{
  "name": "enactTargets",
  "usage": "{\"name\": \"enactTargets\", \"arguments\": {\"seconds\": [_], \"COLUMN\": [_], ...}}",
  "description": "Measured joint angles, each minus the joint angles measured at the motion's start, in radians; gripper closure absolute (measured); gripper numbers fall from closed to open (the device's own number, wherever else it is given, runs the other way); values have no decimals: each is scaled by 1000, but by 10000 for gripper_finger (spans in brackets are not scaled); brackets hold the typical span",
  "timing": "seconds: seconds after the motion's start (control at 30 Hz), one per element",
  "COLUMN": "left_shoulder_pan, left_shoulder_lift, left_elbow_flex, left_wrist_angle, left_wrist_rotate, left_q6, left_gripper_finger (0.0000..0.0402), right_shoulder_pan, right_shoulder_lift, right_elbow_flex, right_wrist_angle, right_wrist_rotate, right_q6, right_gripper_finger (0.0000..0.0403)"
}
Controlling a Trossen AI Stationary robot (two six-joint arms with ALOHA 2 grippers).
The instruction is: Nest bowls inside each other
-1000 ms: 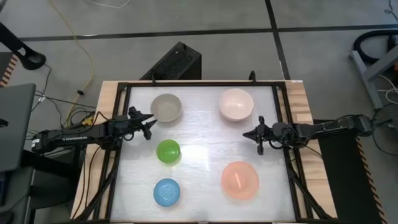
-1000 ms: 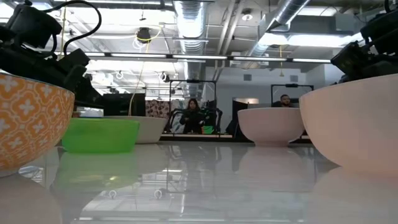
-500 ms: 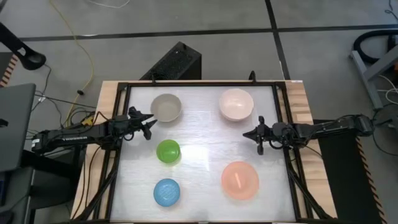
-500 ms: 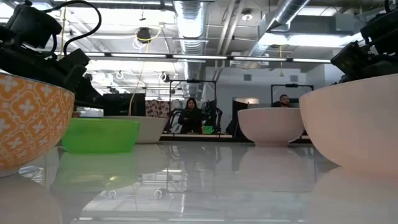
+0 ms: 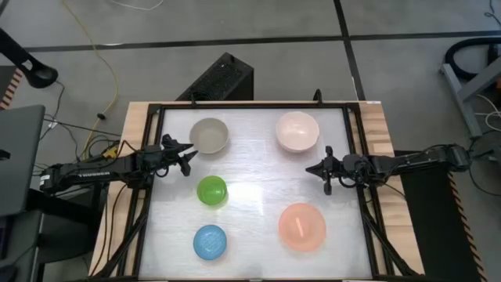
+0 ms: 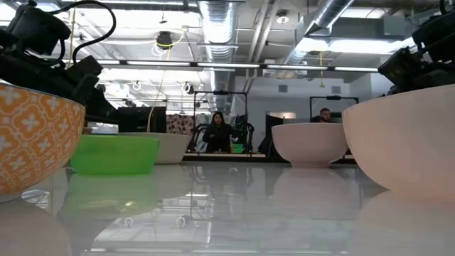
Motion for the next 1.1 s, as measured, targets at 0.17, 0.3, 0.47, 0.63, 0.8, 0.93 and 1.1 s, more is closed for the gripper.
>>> {"name": "enactTargets", "arguments": {"seconds": [0.17, 0.3, 0.47, 0.63, 0.8, 0.93, 1.1], "left_shoulder_pan": [0, 0, 0, 0, 0, 0, 0], "left_shoulder_lift": [0, 0, 0, 0, 0, 0, -1], "left_elbow_flex": [0, 0, -1, -1, -1, -1, -3], "left_wrist_angle": [0, 3, 8, 2, 4, 8, 116], "left_wrist_rotate": [0, 0, 3, 52, -29, 19, 183], "left_q6": [0, 0, -81, -287, -337, -336, -210], "left_gripper_finger": [244, 244, 244, 244, 244, 244, 244], "right_shoulder_pan": [0, 0, -1, -1, -1, -1, -2], "right_shoulder_lift": [0, 0, 0, 0, 0, 0, 0], "right_elbow_flex": [0, 0, 0, 0, 0, 0, 0], "right_wrist_angle": [0, 0, 4, 27, 38, 98, 312], "right_wrist_rotate": [0, 0, 0, 0, 0, 0, 0], "right_q6": [0, -1, 0, 0, 0, 0, 87], "right_gripper_finger": [367, 367, 367, 367, 367, 367, 367]}}
